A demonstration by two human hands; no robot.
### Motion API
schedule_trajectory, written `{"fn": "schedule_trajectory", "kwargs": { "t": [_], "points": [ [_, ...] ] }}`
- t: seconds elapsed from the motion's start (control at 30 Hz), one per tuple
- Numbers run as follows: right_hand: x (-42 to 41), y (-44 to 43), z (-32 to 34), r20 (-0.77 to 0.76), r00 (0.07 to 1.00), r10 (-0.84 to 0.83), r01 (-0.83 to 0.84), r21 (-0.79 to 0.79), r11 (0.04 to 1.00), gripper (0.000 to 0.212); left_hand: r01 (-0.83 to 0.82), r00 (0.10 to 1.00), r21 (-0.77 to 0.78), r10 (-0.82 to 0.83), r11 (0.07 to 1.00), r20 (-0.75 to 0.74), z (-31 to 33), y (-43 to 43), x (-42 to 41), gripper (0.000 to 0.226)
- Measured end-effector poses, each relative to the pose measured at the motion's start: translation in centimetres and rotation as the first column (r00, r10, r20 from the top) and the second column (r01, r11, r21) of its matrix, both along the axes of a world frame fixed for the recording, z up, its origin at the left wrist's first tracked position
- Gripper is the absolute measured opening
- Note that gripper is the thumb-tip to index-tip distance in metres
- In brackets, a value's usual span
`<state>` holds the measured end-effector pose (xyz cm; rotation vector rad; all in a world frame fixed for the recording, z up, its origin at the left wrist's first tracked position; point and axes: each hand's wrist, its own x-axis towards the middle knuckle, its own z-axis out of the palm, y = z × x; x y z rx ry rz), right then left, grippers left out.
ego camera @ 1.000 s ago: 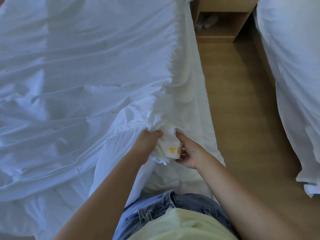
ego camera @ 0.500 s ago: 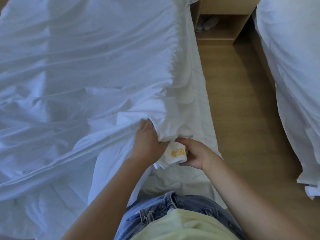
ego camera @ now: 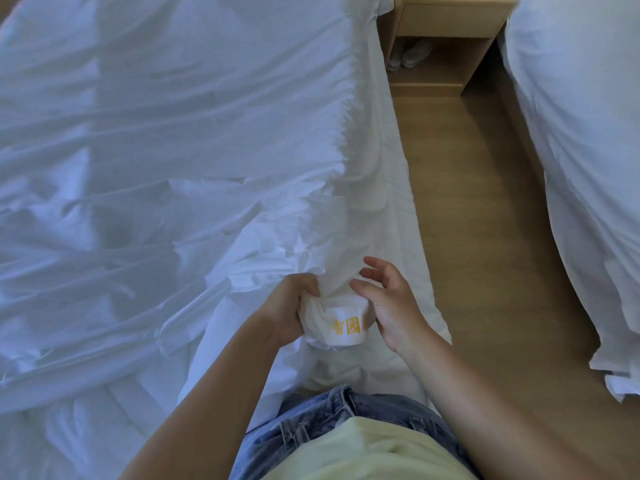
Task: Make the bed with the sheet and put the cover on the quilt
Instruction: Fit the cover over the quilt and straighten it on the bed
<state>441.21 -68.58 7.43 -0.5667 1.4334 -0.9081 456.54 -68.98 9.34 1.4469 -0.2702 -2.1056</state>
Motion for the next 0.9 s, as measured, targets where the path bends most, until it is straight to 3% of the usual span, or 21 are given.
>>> {"fn": "schedule_trajectory", "kwargs": {
  "t": [0.03,0.1,0.17,0.27,0.37,0.43,0.53,0.6,0.7,0.8,0.9],
  "points": [
    [-0.1,0.2,-0.1,0.002,1.0,-0.017,0.017,0.013,1.0,0.043,0.075,0.996,-0.017,-0.074,0.997,0.054,0.1,-0.1,-0.2,0.018],
    [-0.2,0.3,-0.4,-0.011,0.999,-0.031,0.032,0.046,0.998,0.042,0.169,0.942,-0.057,-0.144,0.984,0.304,0.0,-0.2,-0.9,0.006],
    [-0.2,0.3,-0.4,-0.076,0.997,-0.014,0.023,0.113,0.993,0.042,0.074,0.899,-0.126,-0.011,0.989,0.439,-0.3,-0.1,-1.9,0.006],
    [0.2,0.5,0.2,-0.068,0.995,0.067,-0.041,0.334,0.942,0.022,-0.059,0.883,-0.19,0.14,0.98,0.447,-0.9,0.4,-2.7,0.009],
    [0.3,0.8,0.6,-0.007,0.981,0.192,-0.165,0.484,0.859,0.015,-0.025,0.879,-0.177,0.106,0.984,0.464,-1.6,0.9,-2.7,0.008],
    [0.1,0.7,0.4,-0.044,0.979,0.2,-0.16,0.449,0.879,0.014,0.051,0.897,-0.15,0.021,0.987,0.441,-2.1,0.9,-2.2,0.022],
    [-0.5,0.0,0.7,-0.125,0.977,0.174,-0.126,0.322,0.938,0.008,0.127,0.89,-0.134,-0.054,0.983,0.453,-2.1,0.7,-1.6,0.021],
    [-0.6,-0.8,0.5,-0.138,0.968,0.208,-0.154,0.326,0.933,0.007,0.131,0.882,-0.134,-0.054,0.982,0.467,-1.8,0.6,-1.4,0.02],
    [-0.8,-1.4,-0.1,-0.058,0.923,0.38,-0.294,0.531,0.795,0.007,0.152,0.887,-0.16,-0.064,0.975,0.458,-1.9,1.1,-1.6,0.02],
    [-1.0,-1.4,0.0,0.193,0.861,0.47,-0.467,0.663,0.584,0.014,0.17,0.891,-0.173,-0.077,0.97,0.448,-2.2,2.1,-1.7,0.024],
    [0.2,-1.7,-0.2,0.101,0.894,0.437,-0.389,0.66,0.643,0.018,0.084,0.923,-0.198,-0.001,0.976,0.386,-2.2,2.5,-1.9,0.026]
  ]
}}
